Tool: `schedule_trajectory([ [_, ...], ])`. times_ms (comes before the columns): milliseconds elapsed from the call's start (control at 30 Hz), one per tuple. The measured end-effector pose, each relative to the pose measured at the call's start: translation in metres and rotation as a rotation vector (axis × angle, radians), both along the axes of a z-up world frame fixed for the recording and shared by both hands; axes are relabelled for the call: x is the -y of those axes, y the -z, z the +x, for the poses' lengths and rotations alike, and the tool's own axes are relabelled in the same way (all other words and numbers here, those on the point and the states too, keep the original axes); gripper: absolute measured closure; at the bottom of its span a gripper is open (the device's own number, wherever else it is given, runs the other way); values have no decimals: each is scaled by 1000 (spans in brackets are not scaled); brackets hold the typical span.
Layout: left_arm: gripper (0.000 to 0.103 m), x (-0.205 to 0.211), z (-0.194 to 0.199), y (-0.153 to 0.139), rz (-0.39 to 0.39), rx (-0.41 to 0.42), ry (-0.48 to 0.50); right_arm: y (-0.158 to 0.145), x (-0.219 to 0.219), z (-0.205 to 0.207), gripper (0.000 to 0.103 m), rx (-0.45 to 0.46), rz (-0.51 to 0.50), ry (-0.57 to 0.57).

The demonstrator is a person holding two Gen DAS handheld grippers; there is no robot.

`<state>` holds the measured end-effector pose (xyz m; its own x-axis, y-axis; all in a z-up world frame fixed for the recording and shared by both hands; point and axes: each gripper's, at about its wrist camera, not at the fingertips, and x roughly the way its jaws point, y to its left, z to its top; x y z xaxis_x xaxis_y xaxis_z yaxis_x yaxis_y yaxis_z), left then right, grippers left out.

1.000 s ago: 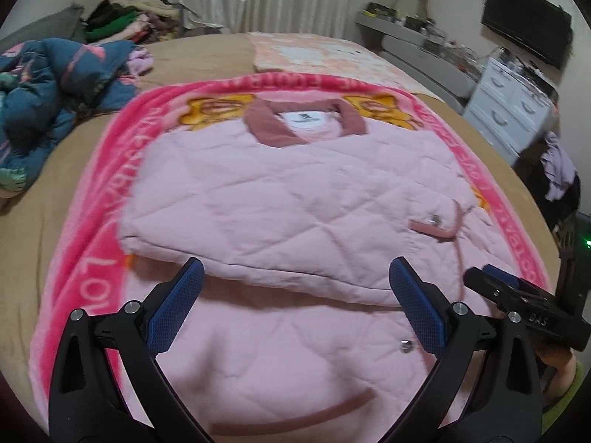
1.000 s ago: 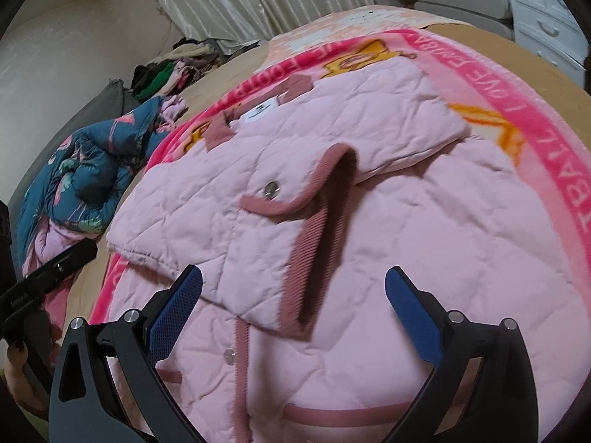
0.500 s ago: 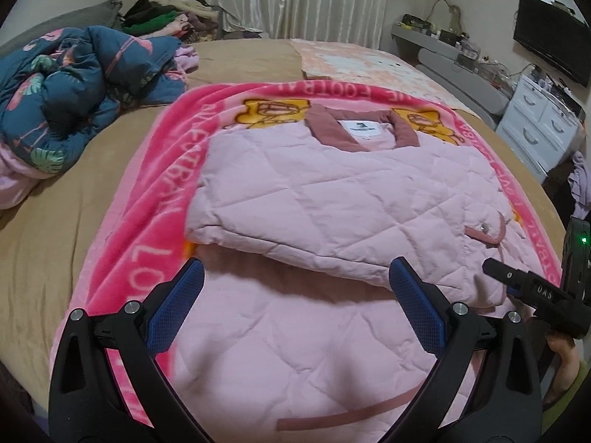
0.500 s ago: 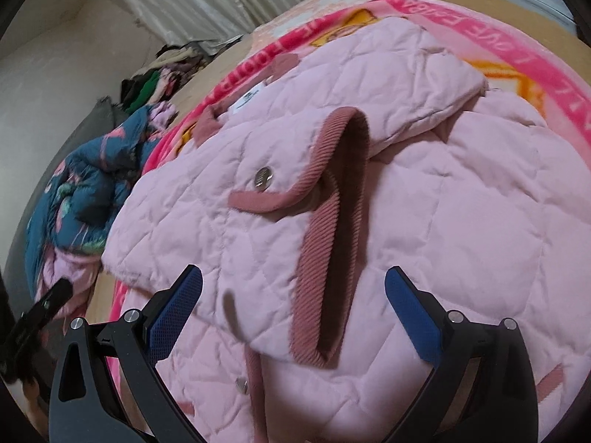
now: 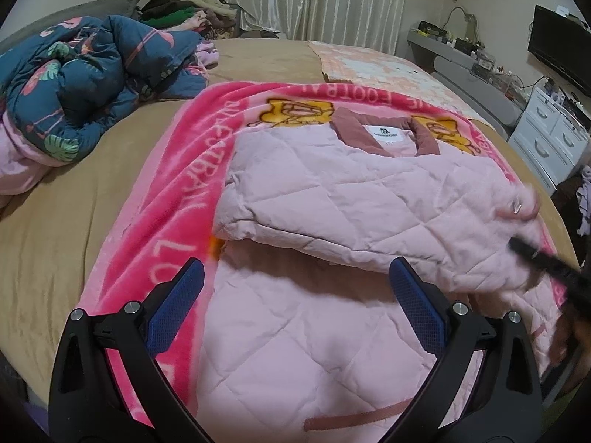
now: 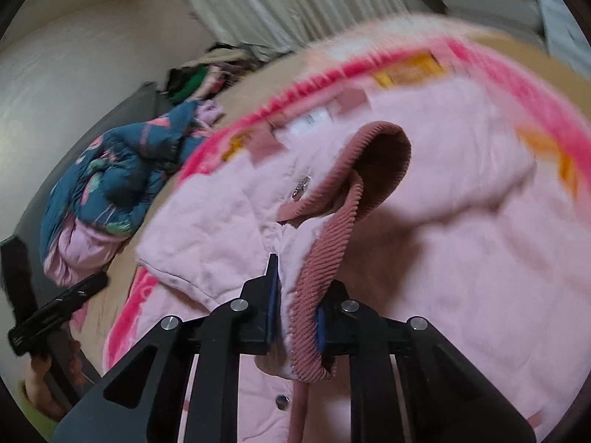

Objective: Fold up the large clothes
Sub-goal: 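Grasp the folded sleeve's trim with the right tool and adjust it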

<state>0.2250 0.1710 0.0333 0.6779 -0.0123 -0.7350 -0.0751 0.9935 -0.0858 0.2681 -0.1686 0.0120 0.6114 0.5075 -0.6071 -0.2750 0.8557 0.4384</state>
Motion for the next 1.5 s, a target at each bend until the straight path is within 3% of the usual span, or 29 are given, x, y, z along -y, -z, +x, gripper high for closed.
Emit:
schedule_trajectory([
  [233,9,-4,7,-3,-20,0,-3,-89,-3,27,89,196,-103,-111],
  [400,9,-1,21,-9,-18,16,5,-116,14,53,89,266,-162,-108],
  [667,9,16,54,0,-50,-3,35,-73,50,94,89,197,-211,-24],
  [1000,9,28,80,13,-29,-35,55,-22,65,106,89,100,-201,18],
  [1500,9,44,102,28,-48,-66,79,9,64,106,83,27,-249,45],
])
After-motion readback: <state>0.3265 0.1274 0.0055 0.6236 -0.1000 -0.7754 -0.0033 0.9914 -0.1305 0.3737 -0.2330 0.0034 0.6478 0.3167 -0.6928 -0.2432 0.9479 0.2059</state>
